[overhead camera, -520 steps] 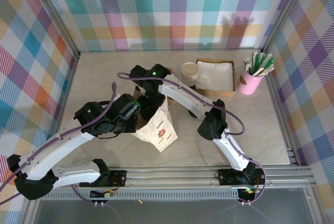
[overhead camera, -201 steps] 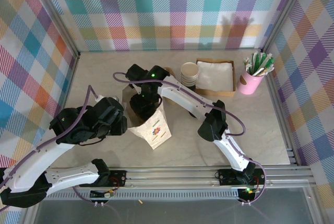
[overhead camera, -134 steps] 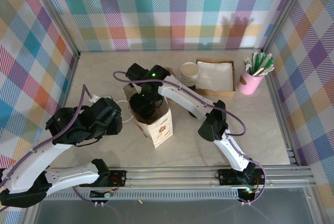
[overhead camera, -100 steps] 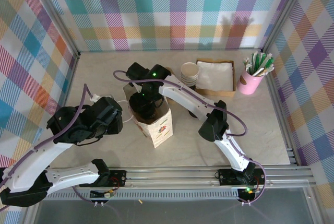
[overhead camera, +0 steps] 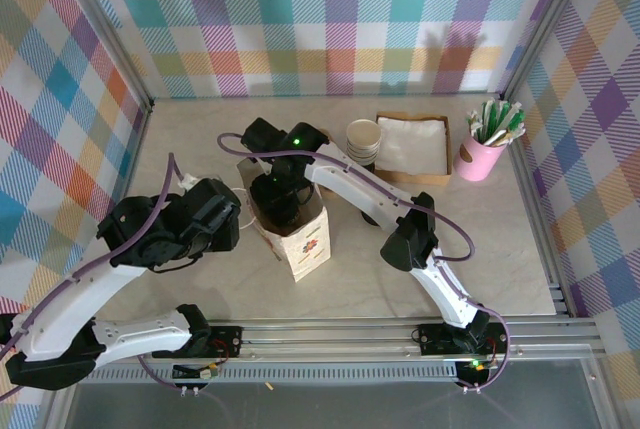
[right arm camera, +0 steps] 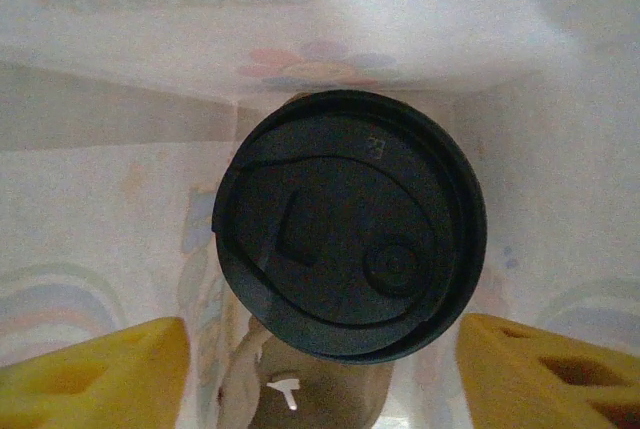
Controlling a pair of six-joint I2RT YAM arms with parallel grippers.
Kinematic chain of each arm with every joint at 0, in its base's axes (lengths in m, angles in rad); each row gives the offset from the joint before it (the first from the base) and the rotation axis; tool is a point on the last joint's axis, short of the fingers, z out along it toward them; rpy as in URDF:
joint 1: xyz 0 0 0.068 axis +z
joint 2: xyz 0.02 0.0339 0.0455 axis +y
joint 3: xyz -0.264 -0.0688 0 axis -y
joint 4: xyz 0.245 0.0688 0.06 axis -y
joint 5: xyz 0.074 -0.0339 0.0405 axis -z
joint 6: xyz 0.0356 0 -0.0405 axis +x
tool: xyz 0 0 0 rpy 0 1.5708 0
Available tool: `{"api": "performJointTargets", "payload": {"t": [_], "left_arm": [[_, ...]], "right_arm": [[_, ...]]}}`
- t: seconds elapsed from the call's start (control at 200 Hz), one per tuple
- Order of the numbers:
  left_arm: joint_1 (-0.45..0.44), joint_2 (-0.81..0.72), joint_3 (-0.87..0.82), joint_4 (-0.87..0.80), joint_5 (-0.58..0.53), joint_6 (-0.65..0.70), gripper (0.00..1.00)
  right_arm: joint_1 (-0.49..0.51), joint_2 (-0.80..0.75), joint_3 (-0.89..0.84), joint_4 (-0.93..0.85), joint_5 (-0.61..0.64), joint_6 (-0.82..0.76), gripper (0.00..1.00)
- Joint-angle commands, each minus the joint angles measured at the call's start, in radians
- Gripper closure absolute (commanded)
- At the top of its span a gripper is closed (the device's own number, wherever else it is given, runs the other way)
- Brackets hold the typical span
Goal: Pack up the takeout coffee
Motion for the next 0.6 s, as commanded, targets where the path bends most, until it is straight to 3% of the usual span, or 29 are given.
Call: {"api": "performJointTargets", "payload": {"t": [0.0, 0.09, 0.595], "left_arm": [[0.010, 0.016, 0.039, -0.002, -0.034, 0.028, 0.58], [0.013, 0.020, 0.036, 0.001, -0.029, 0.033, 0.58], [0.015, 0.014, 0.018, 0.007, 0.004, 0.028, 0.59]], "right_arm": [[0.002, -0.012, 0.039, 0.005, -0.015, 0.017, 0.38], [0.004, -0.002, 0.034, 0.012, -0.038, 0.040, 0.46], [-0.026, 0.029, -0.010, 0.006, -0.085, 0.107, 0.51]]}}
